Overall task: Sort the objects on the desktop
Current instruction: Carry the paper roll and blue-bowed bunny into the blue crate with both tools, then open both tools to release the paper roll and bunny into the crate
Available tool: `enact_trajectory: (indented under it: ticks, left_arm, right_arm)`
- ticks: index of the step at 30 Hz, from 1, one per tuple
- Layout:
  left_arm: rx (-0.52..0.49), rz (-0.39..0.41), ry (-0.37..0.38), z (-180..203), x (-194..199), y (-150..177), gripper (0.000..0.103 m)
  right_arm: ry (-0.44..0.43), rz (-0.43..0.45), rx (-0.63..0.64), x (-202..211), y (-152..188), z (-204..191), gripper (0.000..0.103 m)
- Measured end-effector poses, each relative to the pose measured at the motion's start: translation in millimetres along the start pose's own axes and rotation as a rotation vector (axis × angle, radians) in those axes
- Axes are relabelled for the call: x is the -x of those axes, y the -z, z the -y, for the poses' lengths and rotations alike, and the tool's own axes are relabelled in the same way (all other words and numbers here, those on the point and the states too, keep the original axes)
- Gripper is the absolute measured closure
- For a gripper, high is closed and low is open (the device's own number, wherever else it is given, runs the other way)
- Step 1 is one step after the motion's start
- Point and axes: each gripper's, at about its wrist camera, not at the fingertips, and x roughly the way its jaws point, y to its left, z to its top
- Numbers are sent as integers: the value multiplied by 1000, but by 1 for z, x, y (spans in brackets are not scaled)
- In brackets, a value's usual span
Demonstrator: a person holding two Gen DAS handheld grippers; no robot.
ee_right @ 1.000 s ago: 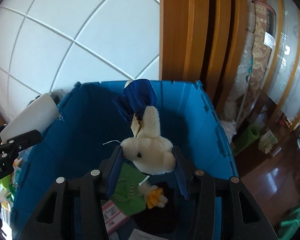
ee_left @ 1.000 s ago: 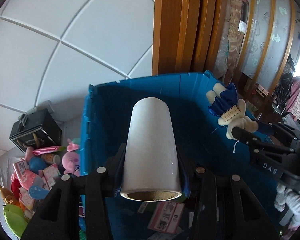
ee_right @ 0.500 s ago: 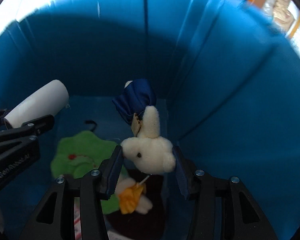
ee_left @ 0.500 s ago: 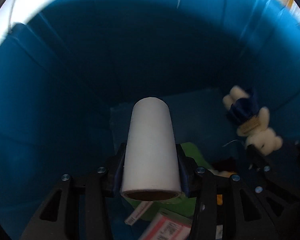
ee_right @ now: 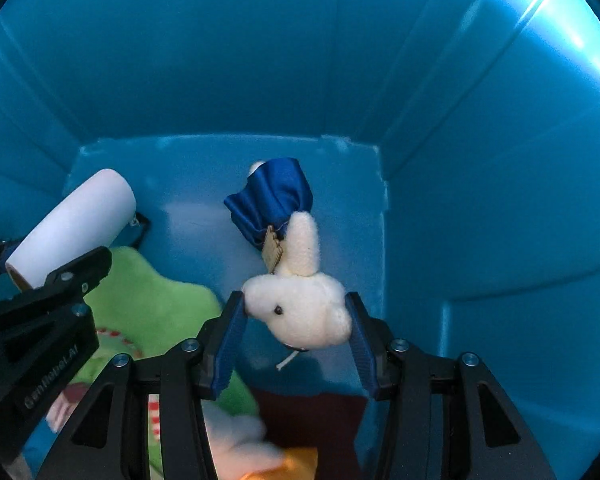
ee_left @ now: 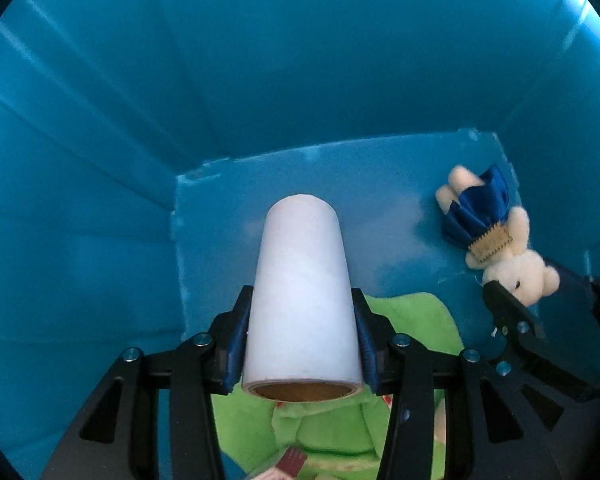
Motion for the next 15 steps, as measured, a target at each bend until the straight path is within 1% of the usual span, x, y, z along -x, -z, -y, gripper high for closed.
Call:
enact_trajectory:
  ticks: [3,5,8,10,11,12,14,15]
  left_arm:
    - [0,-2,-10,7,-4,8,58]
    - [1,-11,-14,9,-5,12,58]
    - [15,-29,-22,12,-6,17,58]
    - [19,-20,-28,14,-2,20,53]
    - [16,-17,-29,16,-1,21,43]
    - [13,-13,-42,17,1,22,40]
    - [16,-13,-43,19,4,25,39]
    - [23,-14,-39,19,5,27,39]
  right_arm:
    - [-6,5,-17,-8,3,6,52]
    - [4,12,-8,-11,4,6,51]
    - [18,-2,17,-15,8,4,50]
    - [24,-9,35,-18,13,1,50]
    - [24,-11,43,-20,15,0,50]
    - [27,-12,52,-21,17,-1,49]
    - [41,-13,66,-22,21,-2,48]
    - [42,-14,65,-21,23,-1,45]
